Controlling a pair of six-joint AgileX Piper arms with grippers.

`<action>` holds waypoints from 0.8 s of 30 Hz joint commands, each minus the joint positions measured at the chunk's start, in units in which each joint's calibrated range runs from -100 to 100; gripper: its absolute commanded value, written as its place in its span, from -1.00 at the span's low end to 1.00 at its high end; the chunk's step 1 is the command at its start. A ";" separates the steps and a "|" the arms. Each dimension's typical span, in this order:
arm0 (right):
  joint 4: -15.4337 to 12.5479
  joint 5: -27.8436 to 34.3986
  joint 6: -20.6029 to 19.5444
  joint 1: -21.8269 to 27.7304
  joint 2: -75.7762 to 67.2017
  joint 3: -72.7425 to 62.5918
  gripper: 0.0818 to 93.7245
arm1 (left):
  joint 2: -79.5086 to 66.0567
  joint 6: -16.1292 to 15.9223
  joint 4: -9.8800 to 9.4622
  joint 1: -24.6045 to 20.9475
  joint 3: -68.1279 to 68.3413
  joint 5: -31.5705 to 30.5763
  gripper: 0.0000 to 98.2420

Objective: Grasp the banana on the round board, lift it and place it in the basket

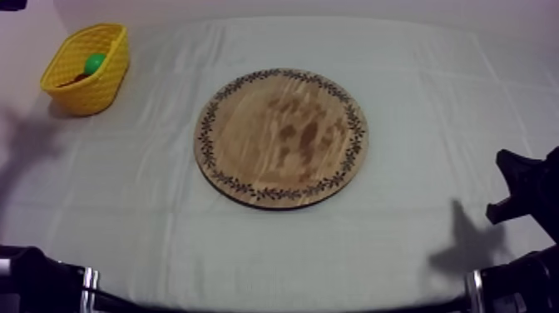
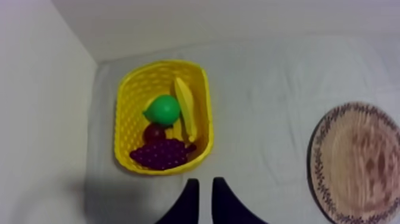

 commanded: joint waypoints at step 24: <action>0.00 0.00 0.00 0.00 0.03 -0.03 -1.00 | -49.97 2.88 0.88 4.60 66.49 -41.73 -1.00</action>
